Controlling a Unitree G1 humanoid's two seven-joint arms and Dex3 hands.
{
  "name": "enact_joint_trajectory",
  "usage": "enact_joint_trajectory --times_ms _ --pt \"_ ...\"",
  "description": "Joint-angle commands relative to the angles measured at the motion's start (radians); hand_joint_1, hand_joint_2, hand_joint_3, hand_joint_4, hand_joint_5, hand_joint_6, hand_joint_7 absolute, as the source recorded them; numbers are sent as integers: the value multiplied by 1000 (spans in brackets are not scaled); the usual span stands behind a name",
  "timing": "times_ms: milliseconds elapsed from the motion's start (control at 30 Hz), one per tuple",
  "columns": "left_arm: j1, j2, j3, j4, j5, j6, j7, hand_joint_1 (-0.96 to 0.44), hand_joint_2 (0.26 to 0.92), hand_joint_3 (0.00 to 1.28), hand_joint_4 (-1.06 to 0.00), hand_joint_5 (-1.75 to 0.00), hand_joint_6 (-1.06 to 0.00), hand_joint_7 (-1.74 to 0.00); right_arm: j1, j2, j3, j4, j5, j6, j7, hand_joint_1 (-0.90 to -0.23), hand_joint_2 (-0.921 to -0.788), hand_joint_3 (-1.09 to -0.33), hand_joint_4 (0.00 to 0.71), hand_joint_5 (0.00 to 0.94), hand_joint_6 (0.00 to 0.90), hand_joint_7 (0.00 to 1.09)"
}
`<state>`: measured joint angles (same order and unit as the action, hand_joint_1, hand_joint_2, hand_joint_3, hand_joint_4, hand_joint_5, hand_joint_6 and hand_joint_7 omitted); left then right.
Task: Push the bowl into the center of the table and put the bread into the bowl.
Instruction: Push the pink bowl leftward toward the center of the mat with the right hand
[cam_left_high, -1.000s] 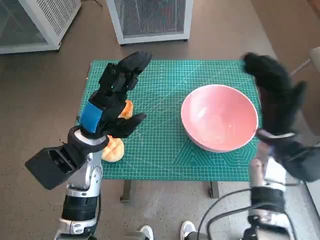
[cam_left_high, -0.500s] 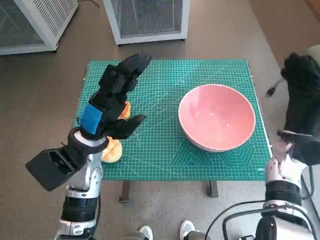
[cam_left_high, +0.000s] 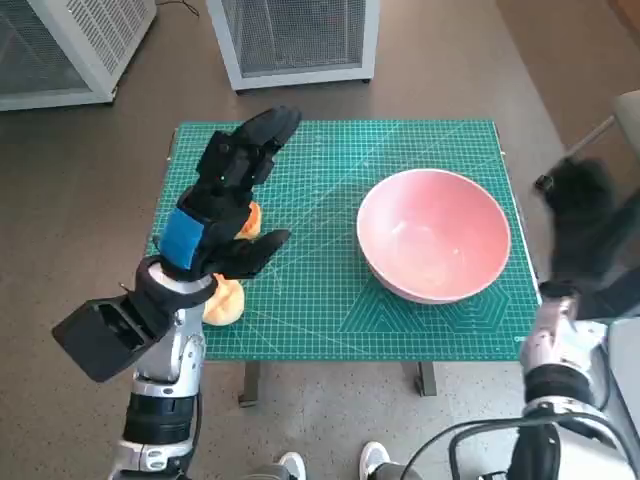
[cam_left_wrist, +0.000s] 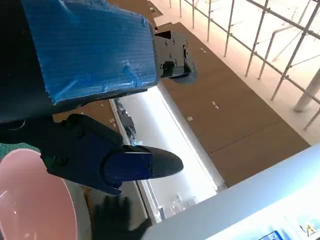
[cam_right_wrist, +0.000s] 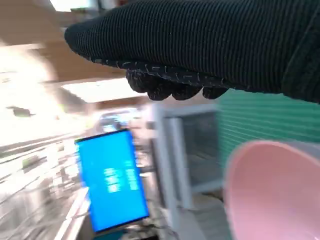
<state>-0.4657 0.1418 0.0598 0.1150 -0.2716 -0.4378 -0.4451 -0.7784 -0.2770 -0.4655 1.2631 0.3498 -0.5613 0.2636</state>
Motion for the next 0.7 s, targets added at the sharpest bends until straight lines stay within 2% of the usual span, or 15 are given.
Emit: enact_joint_trajectory --times_ms 33,267,500,700 --pt "7 -3 4 4 -2 -8 2 -579 921 372 1 -330 1 -540 5 31 -4 36 -6 74 -5 -354 -917 -669 159 0 58 440" --pt "15 6 9 -2 -8 -8 -3 -577 921 372 1 -326 1 -528 -10 75 -1 52 -14 155 -11 -357 -921 -655 160 6 64 416" --pt "29 19 17 -12 -15 -5 -10 -581 921 379 1 -317 1 -497 -33 116 13 57 -32 189 -32 -374 -920 -620 187 4 111 348" --pt "44 31 32 -23 -24 0 -15 -592 921 378 -2 -309 1 -469 -56 159 -7 57 -18 202 -13 -393 -920 -611 196 5 131 327"
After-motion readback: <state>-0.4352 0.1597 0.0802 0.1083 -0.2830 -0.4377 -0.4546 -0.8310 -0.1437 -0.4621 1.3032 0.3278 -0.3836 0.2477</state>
